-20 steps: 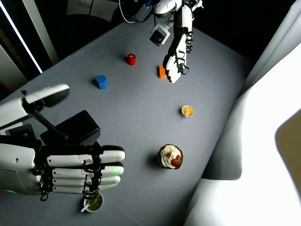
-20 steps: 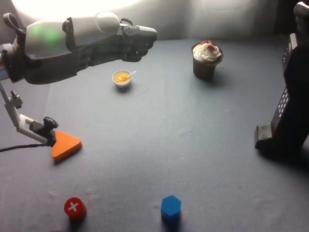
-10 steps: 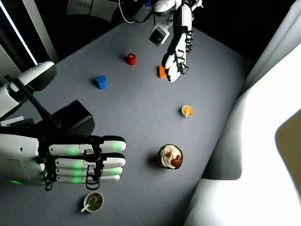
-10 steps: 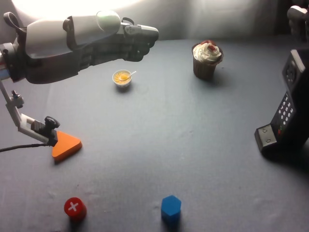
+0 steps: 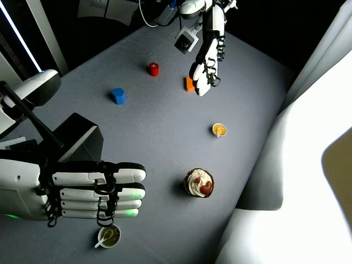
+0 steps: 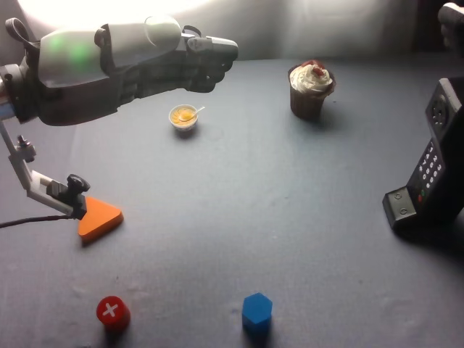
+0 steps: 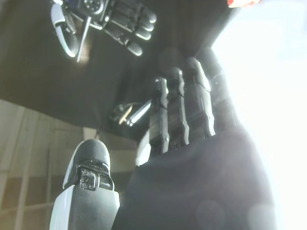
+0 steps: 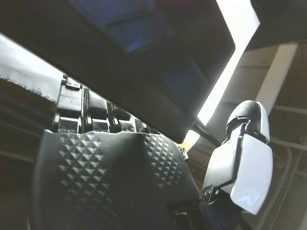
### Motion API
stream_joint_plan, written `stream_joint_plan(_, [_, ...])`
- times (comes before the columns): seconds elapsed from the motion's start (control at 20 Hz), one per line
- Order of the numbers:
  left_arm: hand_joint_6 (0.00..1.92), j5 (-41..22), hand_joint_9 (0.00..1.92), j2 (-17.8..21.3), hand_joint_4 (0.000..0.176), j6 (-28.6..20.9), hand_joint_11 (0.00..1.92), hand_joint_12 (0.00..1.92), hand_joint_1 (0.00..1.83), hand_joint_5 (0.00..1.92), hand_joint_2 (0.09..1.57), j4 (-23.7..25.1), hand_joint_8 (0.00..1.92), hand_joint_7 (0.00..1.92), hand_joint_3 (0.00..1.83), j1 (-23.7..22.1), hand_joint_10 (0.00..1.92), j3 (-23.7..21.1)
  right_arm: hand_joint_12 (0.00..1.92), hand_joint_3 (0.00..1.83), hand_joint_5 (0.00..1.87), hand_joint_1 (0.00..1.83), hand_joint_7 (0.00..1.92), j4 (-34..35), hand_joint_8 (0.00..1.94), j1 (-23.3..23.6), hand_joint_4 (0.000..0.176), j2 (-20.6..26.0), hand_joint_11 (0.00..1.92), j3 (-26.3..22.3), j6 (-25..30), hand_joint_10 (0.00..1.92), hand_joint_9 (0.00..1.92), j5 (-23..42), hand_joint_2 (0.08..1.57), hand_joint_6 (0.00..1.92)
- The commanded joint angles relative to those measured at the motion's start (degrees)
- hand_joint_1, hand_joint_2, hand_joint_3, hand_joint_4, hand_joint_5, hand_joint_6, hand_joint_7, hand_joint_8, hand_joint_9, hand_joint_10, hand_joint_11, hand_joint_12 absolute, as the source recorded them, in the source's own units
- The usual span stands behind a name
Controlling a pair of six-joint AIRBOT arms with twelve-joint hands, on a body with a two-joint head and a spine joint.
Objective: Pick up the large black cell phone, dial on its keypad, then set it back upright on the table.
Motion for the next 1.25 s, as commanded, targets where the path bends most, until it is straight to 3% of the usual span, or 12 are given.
stream_joint_plan(0.0, [0.0,-5.57,0.22,0.48,0.0,-0.43,0.0,0.51,0.02,0.31,1.23,-3.64,0.0,0.28,0.0,-1.43,0.0,-0.37,0.0,0.0,0.0,0.19,0.0,0.76,0.0,-0.16,0.161,1.22,0.0,-0.22,0.52,0.0,0.0,7.4,0.8,0.0])
stream_joint_plan(0.3, [0.0,-5.57,0.22,0.32,0.0,-0.38,0.0,0.55,0.0,0.3,1.23,-3.64,0.0,0.28,0.0,-1.2,0.0,-0.97,0.0,0.0,0.0,0.19,0.0,2.07,0.0,-6.94,0.155,5.81,0.0,-3.47,0.59,0.0,0.0,11.06,0.81,0.0])
stream_joint_plan(0.4, [0.0,-5.56,0.24,0.23,0.0,-0.36,0.0,0.61,0.04,0.31,1.22,-3.63,0.0,0.29,0.0,-1.12,0.0,-1.37,0.0,0.0,0.0,0.22,0.0,4.49,0.0,-8.84,0.162,7.94,0.0,-5.3,0.92,0.0,0.0,11.8,0.79,0.0])
stream_joint_plan(0.6, [0.0,-5.56,0.24,0.34,0.0,-0.35,0.0,0.61,0.03,0.32,1.22,-3.62,0.0,0.3,0.0,-0.98,0.0,-1.96,0.0,0.0,0.0,0.21,0.0,6.54,0.0,-13.18,0.165,11.72,0.0,-9.08,1.19,0.0,0.0,14.15,0.8,0.0])
stream_joint_plan(0.65, [0.0,-5.55,0.21,0.31,0.0,-0.34,0.0,0.52,0.0,0.28,1.22,-3.62,0.0,0.26,0.0,-1.0,0.0,-1.92,0.0,0.0,0.0,0.19,0.0,6.54,0.0,-14.48,0.162,12.93,0.0,-10.36,1.19,0.0,0.0,14.24,0.81,0.0])
stream_joint_plan(0.75, [0.0,-5.55,0.21,0.26,0.0,-0.32,0.0,0.53,0.02,0.29,1.22,-3.62,0.0,0.27,0.0,-1.01,0.0,-1.87,0.0,0.01,0.0,0.2,0.0,6.19,0.0,-18.47,0.164,15.35,0.0,-13.5,1.19,0.0,0.0,15.92,0.81,0.0])
stream_joint_plan(1.1, [0.0,-5.54,0.23,0.35,0.0,-0.31,0.0,0.51,0.02,0.3,1.22,-3.61,0.0,0.28,0.0,-1.05,0.0,-2.45,0.0,0.01,0.0,0.24,0.0,7.58,0.0,-38.42,0.149,20.41,0.0,-23.1,2.1,0.0,0.0,33.16,0.81,0.0])
stream_joint_plan(1.2, [0.0,-5.54,0.21,0.31,0.0,-0.32,0.0,0.45,0.0,0.27,1.23,-3.61,0.0,0.26,0.0,-1.0,0.0,-2.35,0.0,0.0,0.0,0.24,0.0,10.17,0.0,-46.04,0.15,21.38,0.0,-26.32,2.1,0.0,0.0,37.7,0.81,0.0])
